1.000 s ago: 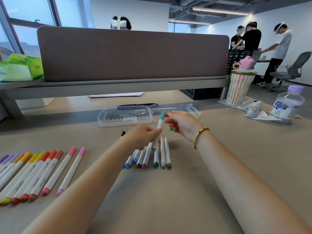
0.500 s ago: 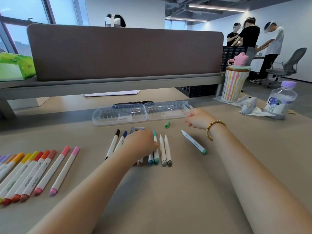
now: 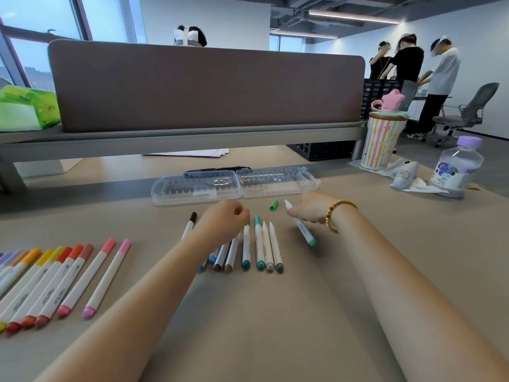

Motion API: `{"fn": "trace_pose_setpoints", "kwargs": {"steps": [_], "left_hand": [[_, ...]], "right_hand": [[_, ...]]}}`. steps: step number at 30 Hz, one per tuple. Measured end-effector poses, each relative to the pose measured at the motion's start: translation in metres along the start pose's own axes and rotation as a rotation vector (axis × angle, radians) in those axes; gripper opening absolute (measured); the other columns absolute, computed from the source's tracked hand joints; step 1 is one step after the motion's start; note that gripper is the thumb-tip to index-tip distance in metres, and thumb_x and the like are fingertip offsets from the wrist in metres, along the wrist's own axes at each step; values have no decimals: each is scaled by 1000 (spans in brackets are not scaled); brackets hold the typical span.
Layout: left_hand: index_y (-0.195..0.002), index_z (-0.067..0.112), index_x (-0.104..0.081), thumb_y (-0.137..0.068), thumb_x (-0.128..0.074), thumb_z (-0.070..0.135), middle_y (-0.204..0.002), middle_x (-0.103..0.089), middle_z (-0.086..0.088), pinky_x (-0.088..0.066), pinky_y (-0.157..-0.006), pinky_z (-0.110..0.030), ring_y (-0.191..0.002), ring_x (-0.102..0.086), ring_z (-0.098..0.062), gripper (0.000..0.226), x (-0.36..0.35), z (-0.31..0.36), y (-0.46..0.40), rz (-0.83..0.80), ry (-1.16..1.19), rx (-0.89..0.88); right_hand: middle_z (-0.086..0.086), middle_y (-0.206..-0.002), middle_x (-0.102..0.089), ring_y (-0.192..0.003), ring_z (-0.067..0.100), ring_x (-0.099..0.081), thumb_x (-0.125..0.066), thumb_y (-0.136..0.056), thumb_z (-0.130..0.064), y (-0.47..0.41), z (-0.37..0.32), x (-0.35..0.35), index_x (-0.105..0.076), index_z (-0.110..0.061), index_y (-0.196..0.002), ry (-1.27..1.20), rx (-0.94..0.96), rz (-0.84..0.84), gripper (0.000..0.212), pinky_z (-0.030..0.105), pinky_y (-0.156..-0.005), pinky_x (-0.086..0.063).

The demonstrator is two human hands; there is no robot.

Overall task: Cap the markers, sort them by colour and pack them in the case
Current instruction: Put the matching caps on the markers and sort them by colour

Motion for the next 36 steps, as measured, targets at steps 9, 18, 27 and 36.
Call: {"fn": "trace_pose_setpoints", "kwargs": {"steps": [9, 18, 27, 36], "left_hand": [[-106, 17, -59, -98, -41, 36, -82, -69, 8, -50, -60, -18, -74, -60, -5, 27, -5, 15, 7, -191, 565, 59], [-98, 14, -56, -100, -41, 22, -70, -60, 4, -41, -50, -18, -56, -50, -7, 17, 1, -3, 2, -76, 597, 182], [-81, 19, -53, -100, -36, 32, -60, -47, 4, -34, -46, -18, -47, -37, -7, 28, 2, -6, -1, -28, 422, 130], [-92, 20, -63, -97, -41, 39, -58, -45, 6, -31, -45, -21, -46, -36, -9, 29, -1, -9, 7, 31, 125, 15]], "right_hand": [[-1, -67, -52, -53, 7, -41, -49, -96, -24, -4, -45, -10, -55, -11, -82, -865, 172, -69, 20, 15, -42, -30], [2, -139, -43, -125, 25, -34, -35, -91, 2, -41, -11, -35, -44, -27, -138, 187, 233, 393, 56, 33, -99, -32], [7, -116, -55, -111, 24, -45, -48, -95, -17, -46, -8, -39, -53, -11, -109, 305, 247, 421, 16, 32, -91, -39], [-1, -65, -41, -55, 8, -36, -43, -99, -13, -23, 6, -32, -54, -14, -85, -1154, 219, 147, 17, 17, -48, -29]]}}
Point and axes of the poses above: each hand's wrist, its own y-axis away from the middle knuckle, its own x-axis out of the back of the hand, z = x × y, the point moved 4 cm from there along -y, towards the middle knuckle
